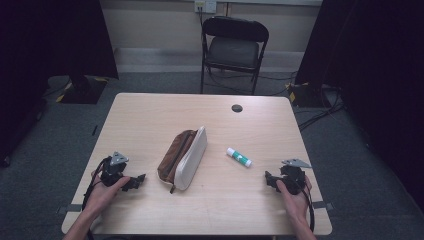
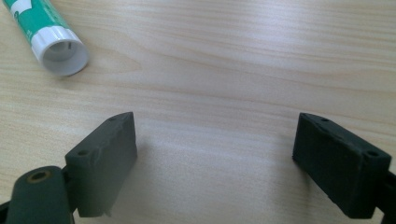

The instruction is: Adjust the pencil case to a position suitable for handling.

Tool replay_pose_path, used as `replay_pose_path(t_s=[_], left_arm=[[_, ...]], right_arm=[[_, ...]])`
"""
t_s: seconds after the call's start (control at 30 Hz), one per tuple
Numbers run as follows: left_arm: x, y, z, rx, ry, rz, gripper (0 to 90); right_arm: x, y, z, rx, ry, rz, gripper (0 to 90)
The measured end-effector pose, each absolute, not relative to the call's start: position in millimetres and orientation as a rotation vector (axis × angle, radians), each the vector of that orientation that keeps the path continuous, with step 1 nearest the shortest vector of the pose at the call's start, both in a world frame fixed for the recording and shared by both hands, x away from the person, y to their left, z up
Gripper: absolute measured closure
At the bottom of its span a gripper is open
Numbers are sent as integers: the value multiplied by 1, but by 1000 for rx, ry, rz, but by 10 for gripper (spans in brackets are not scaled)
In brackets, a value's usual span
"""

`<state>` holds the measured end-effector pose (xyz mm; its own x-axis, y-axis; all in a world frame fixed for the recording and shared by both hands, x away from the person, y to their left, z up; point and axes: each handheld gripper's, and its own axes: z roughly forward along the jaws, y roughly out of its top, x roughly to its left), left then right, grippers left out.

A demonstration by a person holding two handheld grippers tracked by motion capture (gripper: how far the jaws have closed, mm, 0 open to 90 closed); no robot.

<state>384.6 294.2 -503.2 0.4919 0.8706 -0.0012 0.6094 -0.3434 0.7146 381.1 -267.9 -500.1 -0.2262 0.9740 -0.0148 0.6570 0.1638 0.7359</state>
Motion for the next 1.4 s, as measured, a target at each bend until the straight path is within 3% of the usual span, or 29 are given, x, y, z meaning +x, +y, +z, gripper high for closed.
replay_pose_path(t_s=[0.17,0.53,0.77,1.0,1.17,1.27,1.4], left_arm=[[385,294,-503,2077,1211,508,0],[385,294,-503,2076,1212,508,0],[386,293,-503,2084,1205,511,0],[386,293,-503,2084,1205,510,0],[386,293,-503,2084,1206,510,0],[386,293,-503,2084,1206,511,0],[386,293,-503,2084,1205,510,0]], right_arm=[[382,-267,-500,1543,1950,847,134],[375,-267,-490,1536,1982,973,271],[363,-259,-478,1486,2021,1038,310],[353,-234,-463,1341,2128,1166,427],[348,-216,-458,1258,2171,1192,411],[344,-199,-455,1193,2223,1200,318],[340,-181,-453,1114,2283,1213,276]])
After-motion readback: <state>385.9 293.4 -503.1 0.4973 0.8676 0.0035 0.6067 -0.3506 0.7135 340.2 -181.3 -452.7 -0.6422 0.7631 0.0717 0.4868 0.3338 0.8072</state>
